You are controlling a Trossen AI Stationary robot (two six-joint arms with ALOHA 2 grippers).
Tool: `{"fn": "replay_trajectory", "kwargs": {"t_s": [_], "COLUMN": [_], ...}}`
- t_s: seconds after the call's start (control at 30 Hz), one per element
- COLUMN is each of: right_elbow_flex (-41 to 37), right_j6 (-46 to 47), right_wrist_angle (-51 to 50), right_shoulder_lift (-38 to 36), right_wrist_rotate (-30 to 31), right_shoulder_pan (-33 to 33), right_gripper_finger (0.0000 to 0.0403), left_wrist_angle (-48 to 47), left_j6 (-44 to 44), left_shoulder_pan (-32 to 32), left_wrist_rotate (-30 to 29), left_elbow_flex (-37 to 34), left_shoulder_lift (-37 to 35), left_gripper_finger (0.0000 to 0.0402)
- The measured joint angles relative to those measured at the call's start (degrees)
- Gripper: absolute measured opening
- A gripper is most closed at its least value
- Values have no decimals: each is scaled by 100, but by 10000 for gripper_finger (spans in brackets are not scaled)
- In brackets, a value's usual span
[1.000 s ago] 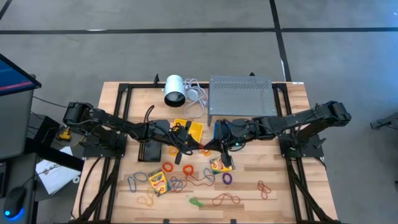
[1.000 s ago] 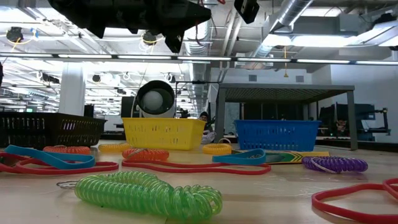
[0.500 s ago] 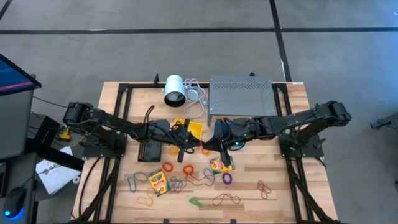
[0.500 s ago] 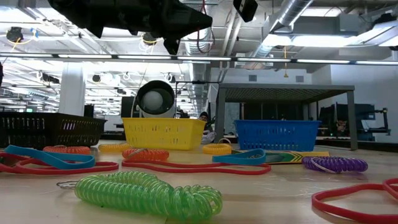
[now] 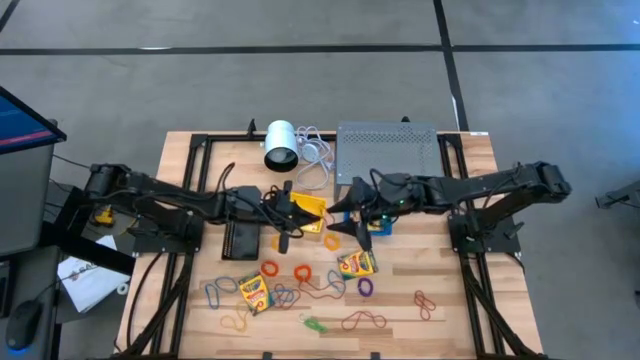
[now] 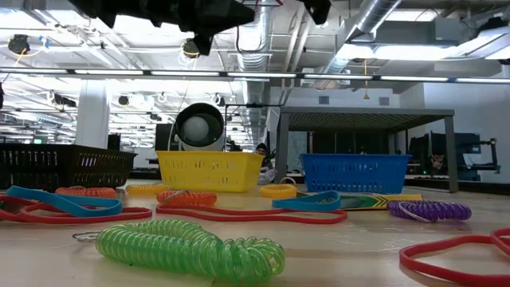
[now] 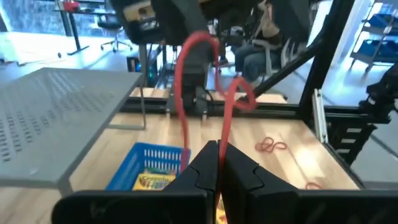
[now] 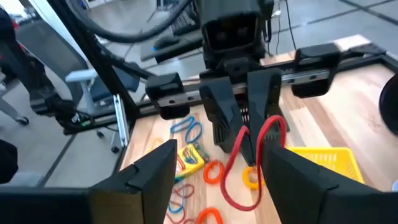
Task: Pick & Place Office Desk Supplies
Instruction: Put the red rubber band into the yellow bin
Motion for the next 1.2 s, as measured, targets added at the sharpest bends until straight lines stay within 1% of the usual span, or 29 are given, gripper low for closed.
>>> {"fn": "replay_trajectory", "kwargs": {"t_s": [0.07, 0.17, 0.33, 0.47, 0.7, 0.8, 0.9, 1.03, 1.13, 1.2], "right_elbow_flex": [0, 0, 0, 0, -2, -1, -2, -2, -2, -2], "right_j6": [-2, 0, 2, 74, 96, 91, 51, 54, 225, 270], "right_wrist_angle": [0, 8, -150, -302, -9, -113, -125, -379, -421, -417], "right_shoulder_lift": [-112, -273, -385, -302, -81, -71, -71, -71, -70, -70], "right_wrist_rotate": [0, -1, 0, 0, -2, 2, 7, 24, 23, 36], "right_shoulder_pan": [-35, -69, -68, -68, -68, -152, -219, -338, -458, -525], "right_gripper_finger": [223, 217, 205, 195, 180, 179, 192, 226, 247, 254], "left_wrist_angle": [-236, -571, -554, -578, -581, -592, -595, -634, -633, -633], "left_j6": [1, 0, -1, -1, -22, -43, -43, -43, -43, -38], "left_shoulder_pan": [0, 0, 0, 2, 37, 24, 24, 24, 24, 24], "left_wrist_rotate": [-211, -361, -393, -575, -582, -582, -582, -582, -582, -582], "left_elbow_flex": [0, -4, -3, -2, 0, 0, 0, 0, 0, 0], "left_shoulder_lift": [-129, -270, -334, -353, -356, -354, -354, -353, -354, -353], "left_gripper_finger": [0, 0, 0, 0, 0, 0, 0, 0, 0, 0]}}
